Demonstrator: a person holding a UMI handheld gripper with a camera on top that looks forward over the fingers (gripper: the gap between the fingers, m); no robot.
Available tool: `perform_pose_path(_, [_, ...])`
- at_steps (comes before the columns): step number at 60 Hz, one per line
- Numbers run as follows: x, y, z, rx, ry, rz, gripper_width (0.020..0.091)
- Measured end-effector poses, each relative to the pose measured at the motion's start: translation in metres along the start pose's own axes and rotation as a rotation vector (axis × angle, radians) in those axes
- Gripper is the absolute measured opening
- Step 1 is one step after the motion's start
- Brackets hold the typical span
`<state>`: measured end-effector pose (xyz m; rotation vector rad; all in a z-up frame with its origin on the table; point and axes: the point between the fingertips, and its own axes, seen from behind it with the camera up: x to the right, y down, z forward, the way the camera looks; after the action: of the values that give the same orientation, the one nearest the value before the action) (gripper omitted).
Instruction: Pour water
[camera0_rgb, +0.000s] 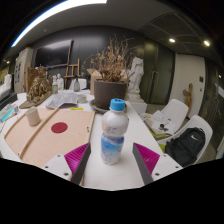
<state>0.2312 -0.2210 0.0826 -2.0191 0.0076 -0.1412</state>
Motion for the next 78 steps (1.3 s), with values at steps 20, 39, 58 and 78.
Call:
perform_pose_path(20, [-0.005,-0.013,0.081,0.079,-0.034,0.042,0.0493])
perform_pose_path(39, [-0.008,-0.013,0.082,0.082,-0.006,0.001,0.0352])
perform_pose_path(58, [-0.033,-0.086,0.066,0.124,0.093,-0.186,0.0331])
perform_pose_path(78, [-0.190,-0.215,0.074,0.205,0.309,-0.779,0.0331])
